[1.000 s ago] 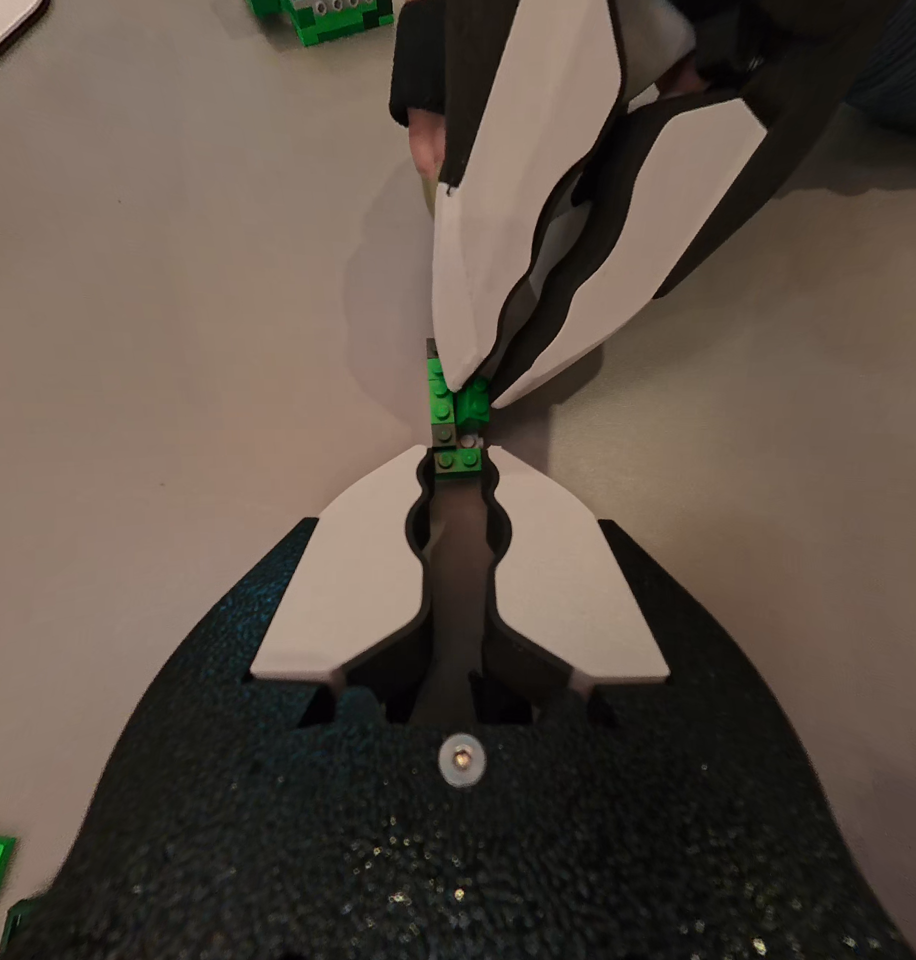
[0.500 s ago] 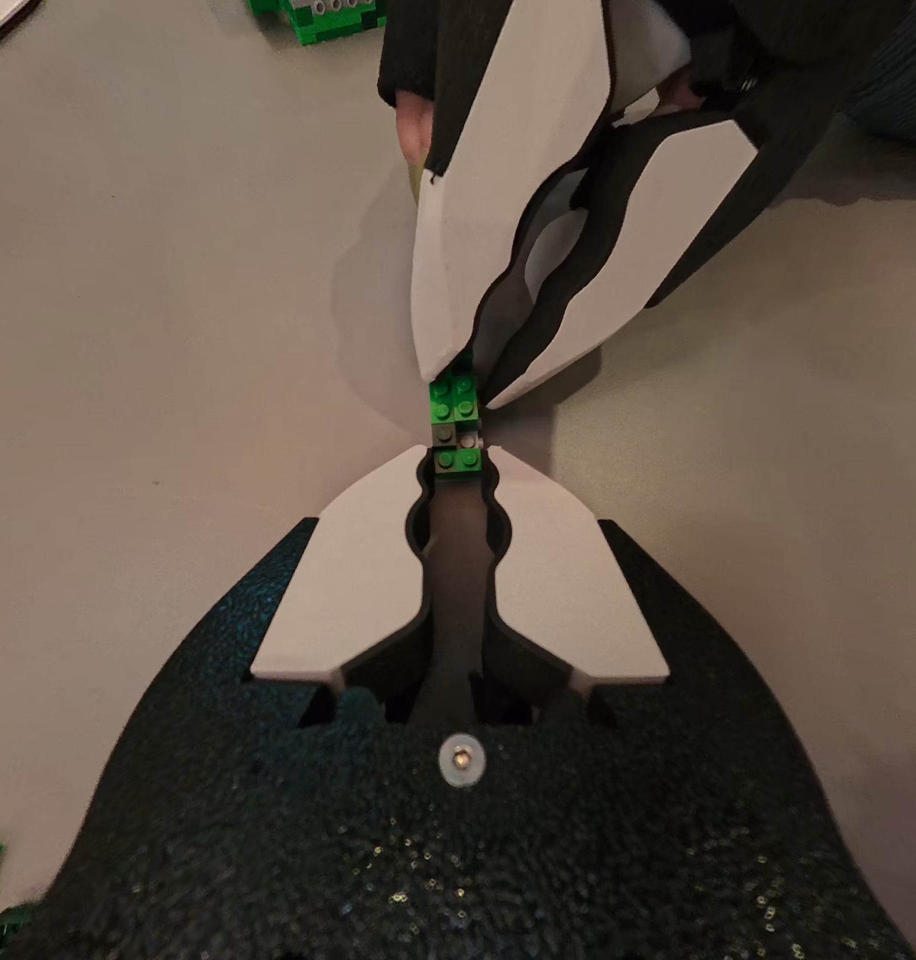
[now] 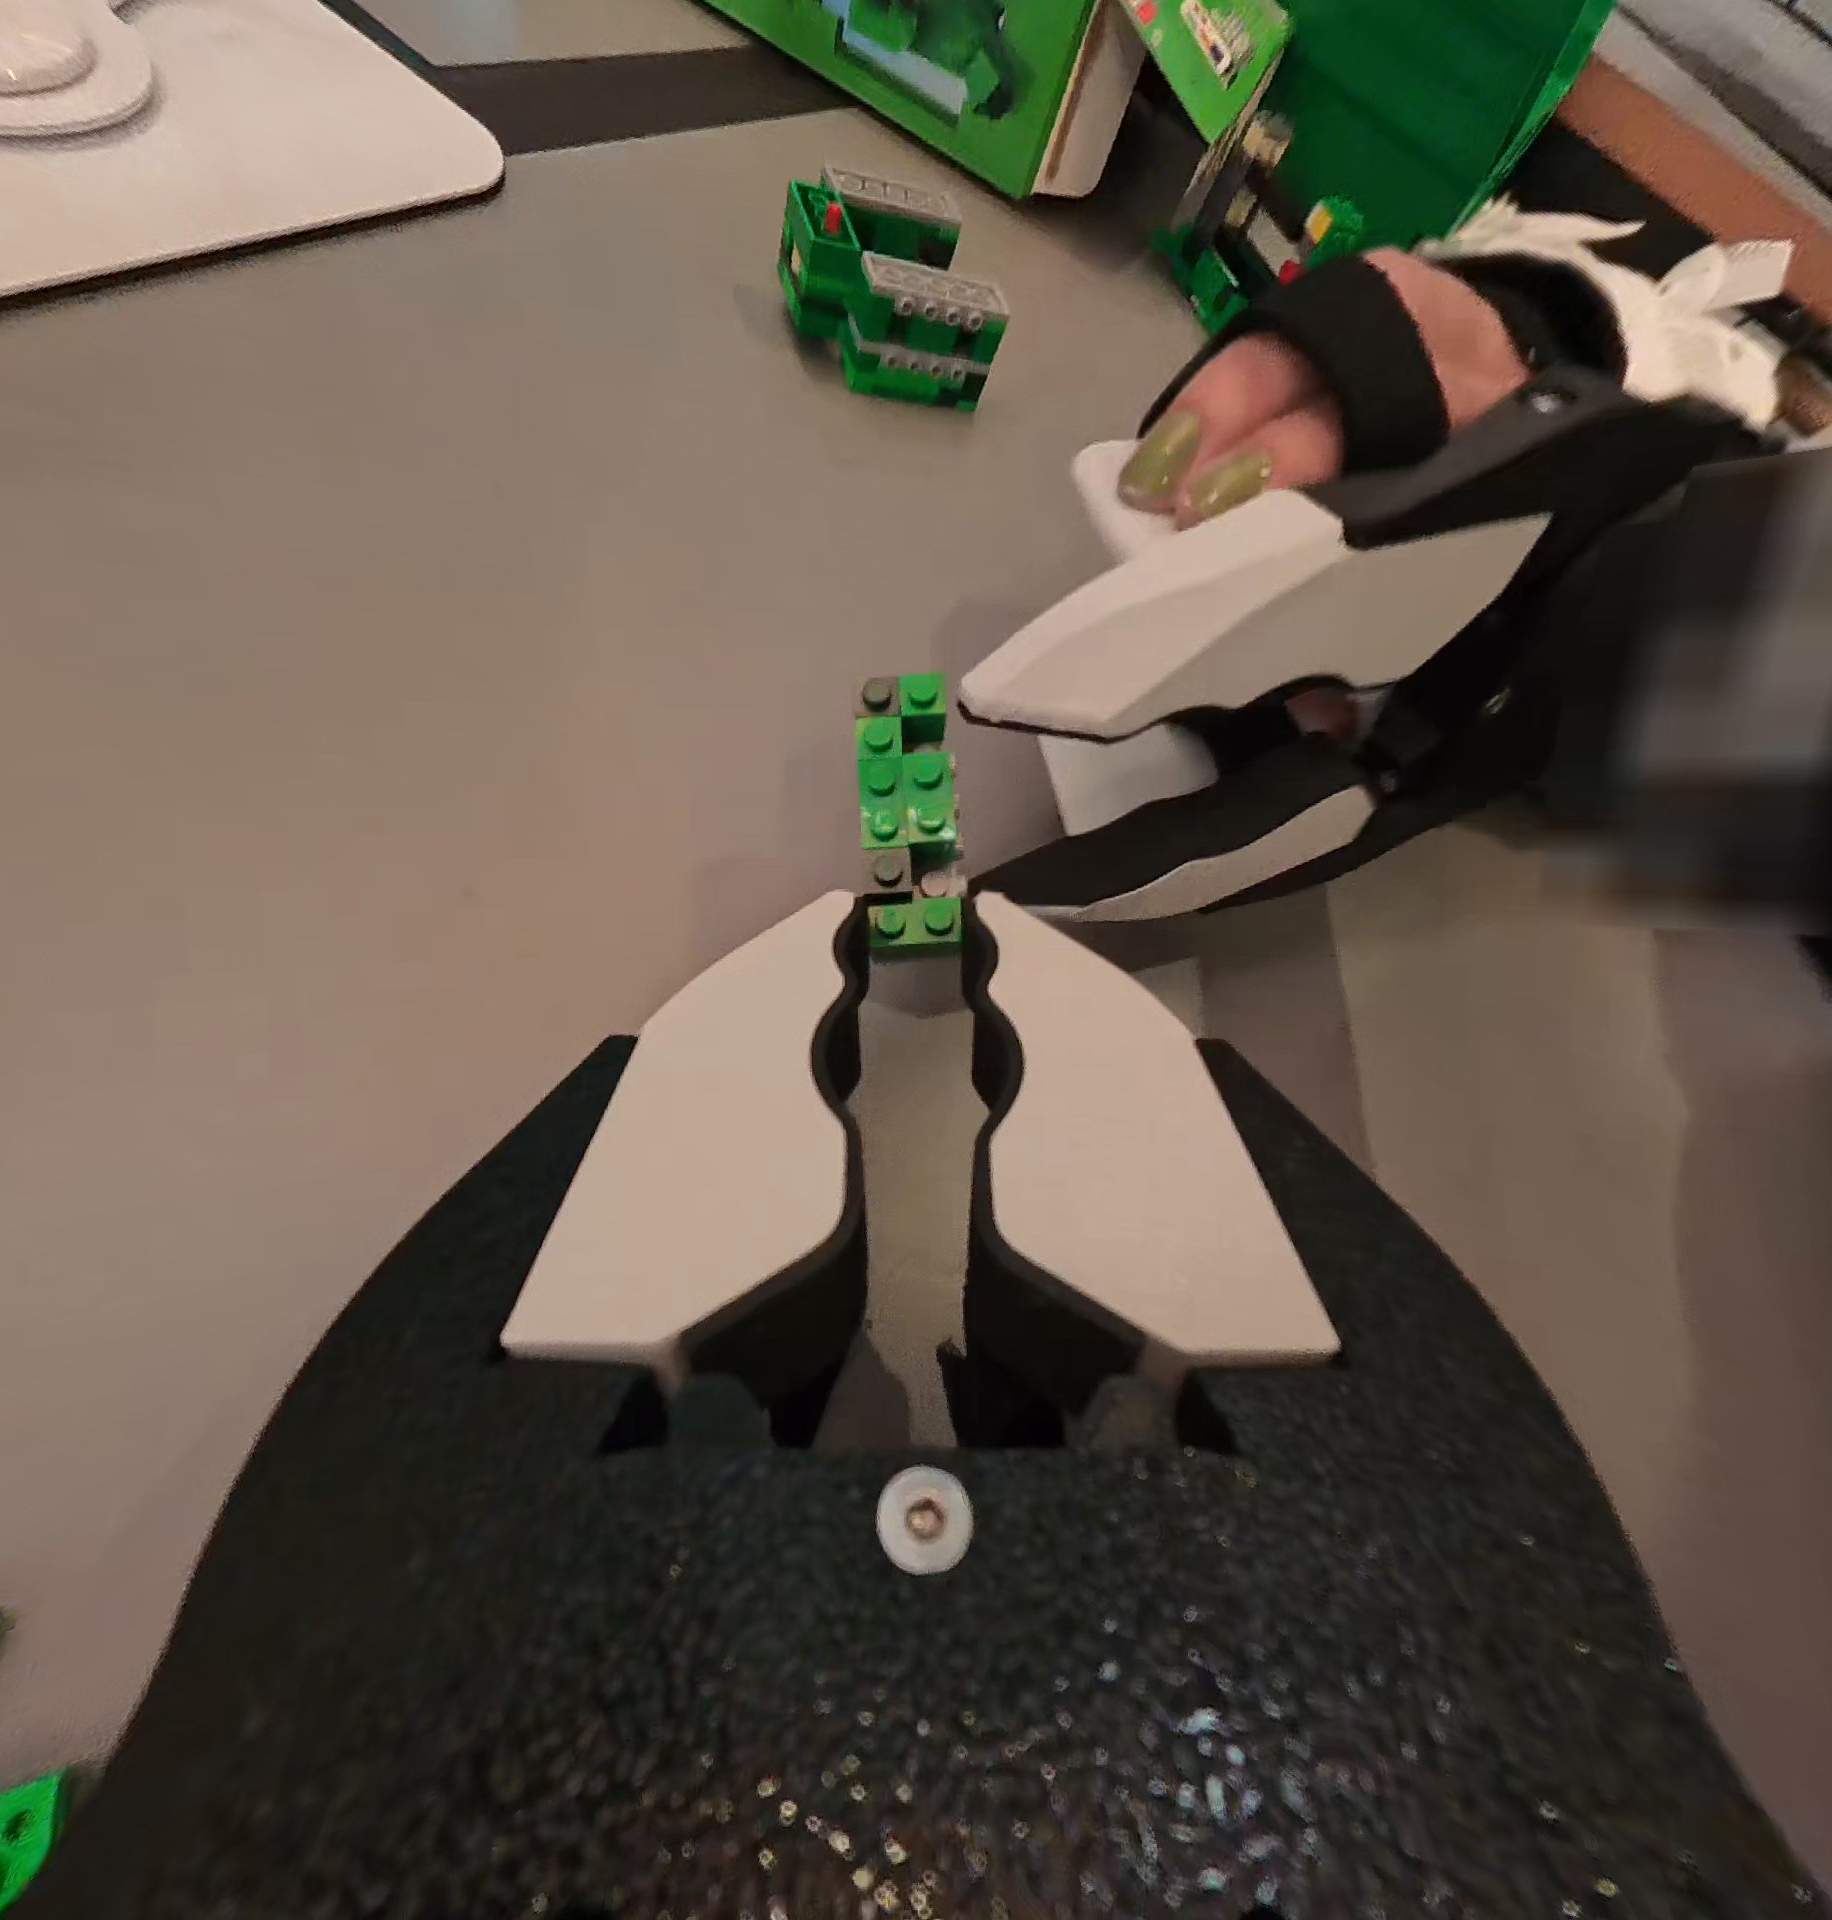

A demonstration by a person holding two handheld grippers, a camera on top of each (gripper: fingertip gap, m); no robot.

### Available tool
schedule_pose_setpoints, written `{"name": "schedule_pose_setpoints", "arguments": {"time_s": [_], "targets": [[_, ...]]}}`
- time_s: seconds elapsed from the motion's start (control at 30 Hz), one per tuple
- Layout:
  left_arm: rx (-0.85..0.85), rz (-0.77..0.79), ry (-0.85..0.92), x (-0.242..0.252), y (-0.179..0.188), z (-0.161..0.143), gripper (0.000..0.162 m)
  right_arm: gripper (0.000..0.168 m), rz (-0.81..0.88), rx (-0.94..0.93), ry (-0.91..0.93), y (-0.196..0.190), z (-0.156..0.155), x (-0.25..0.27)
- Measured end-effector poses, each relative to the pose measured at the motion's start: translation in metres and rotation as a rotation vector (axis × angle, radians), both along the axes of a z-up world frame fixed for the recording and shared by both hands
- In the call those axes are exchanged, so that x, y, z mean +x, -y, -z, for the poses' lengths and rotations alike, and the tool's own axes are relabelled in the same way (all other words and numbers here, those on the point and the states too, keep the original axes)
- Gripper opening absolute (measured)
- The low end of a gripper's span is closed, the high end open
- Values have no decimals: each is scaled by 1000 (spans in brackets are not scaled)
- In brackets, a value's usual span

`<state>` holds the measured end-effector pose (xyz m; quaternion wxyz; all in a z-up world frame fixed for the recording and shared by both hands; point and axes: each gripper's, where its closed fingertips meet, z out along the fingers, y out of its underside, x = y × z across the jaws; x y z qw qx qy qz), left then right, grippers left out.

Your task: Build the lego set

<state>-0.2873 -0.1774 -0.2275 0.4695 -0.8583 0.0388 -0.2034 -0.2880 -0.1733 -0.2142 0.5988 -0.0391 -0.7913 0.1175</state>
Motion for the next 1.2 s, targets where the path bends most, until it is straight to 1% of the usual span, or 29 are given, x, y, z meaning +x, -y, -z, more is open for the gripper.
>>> {"name": "schedule_pose_setpoints", "arguments": {"time_s": [0.1, 0.2, 0.37, 0.67, 0.83, 0.87, 0.9, 1.03, 1.07, 1.13, 1.2], "targets": [[-3, 15, 21, 4, 1, -2, 16, 36, 15, 86, -47, 1, 2, -3], [-7, 32, 33, 8, 1, -2, 16, 24, 37, 156, -82, -1, 4, -6], [-21, 25, 6, 7, 2, 1, 16, 21, 39, 248, -92, 0, 7, -6], [-36, 30, 29, 8, 2, 4, 16, 20, 60, 164, -6, -1, 14, -5], [7, 23, 58, 8, 0, -1, 17, 20, 67, 139, -24, -3, 9, -5], [10, 24, 69, 9, 0, -2, 20, 20, 64, 130, -22, -3, 9, -4], [9, 19, 80, 9, -1, -3, 29, 20, 62, 129, -23, -4, 9, -4], [-6, 27, 67, 10, -1, 1, 37, 20, 48, 126, -30, -2, 9, -3], [-10, 33, 64, 11, -2, 2, 37, 20, 46, 122, -32, -1, 9, -3], [-7, 57, 69, 15, -1, 2, 26, 20, 47, 122, -33, -1, 9, -3], [-12, 55, 59, 15, -1, 3, 22, 20, 40, 134, -38, -1, 10, -3]]}}
